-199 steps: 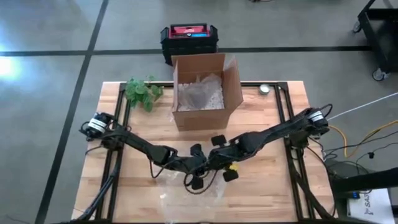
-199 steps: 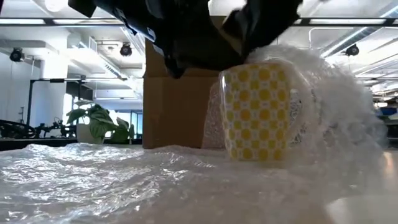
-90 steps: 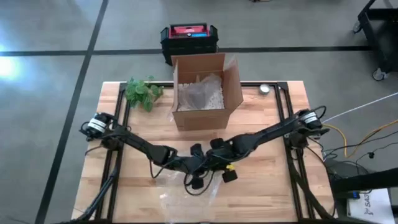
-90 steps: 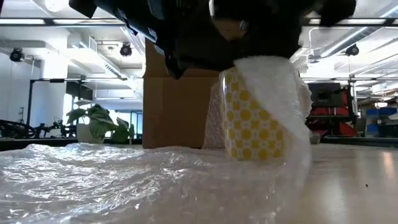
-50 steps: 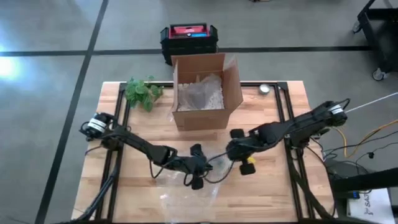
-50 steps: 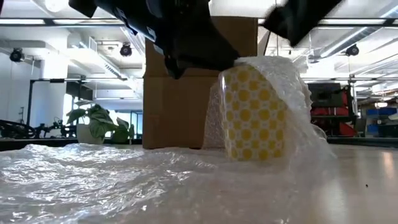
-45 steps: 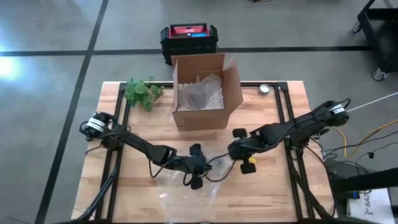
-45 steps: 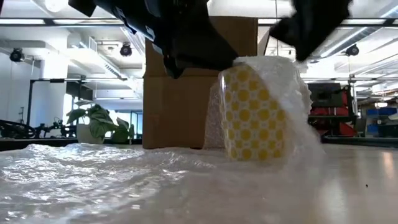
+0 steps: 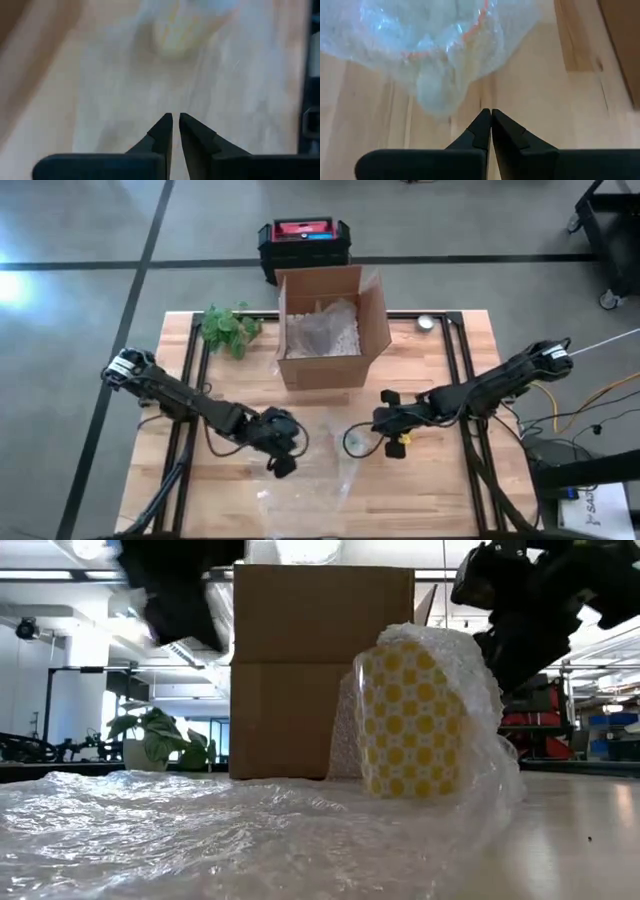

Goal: Wrap mug
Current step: Wrap the yellow mug with a bubble wrap

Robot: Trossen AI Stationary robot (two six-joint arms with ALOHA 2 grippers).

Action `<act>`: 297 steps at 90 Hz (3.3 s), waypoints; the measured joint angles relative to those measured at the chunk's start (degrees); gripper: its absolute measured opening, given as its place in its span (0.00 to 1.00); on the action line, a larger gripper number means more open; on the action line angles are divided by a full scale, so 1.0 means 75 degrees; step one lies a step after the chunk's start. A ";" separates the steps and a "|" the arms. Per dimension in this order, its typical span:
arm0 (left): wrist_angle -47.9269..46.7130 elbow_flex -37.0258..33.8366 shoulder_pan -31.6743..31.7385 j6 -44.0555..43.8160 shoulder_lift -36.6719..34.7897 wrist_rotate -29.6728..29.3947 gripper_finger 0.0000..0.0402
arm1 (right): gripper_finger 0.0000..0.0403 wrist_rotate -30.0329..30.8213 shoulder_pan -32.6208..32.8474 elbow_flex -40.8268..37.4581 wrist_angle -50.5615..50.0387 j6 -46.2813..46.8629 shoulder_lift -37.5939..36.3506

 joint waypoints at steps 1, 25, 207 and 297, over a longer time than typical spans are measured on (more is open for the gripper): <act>-0.0073 -0.0019 -0.0025 -0.0159 -0.0003 0.0023 0.08 | 0.00 0.0020 0.0001 -0.0006 0.0016 -0.0015 0.0030; -0.0130 -0.1090 -0.1290 -0.4129 -0.0009 0.0845 0.37 | 0.00 0.0137 0.0015 -0.0016 0.0480 -0.0062 0.0795; 0.6715 -0.0199 0.1312 0.1366 0.2220 -0.0179 0.00 | 0.00 0.0253 0.0015 0.0573 0.0361 -0.0001 0.0733; 0.5614 -0.0236 0.0971 0.2002 0.0845 -0.0114 0.00 | 0.00 -0.0394 0.0052 0.2162 0.0920 -0.0824 0.2560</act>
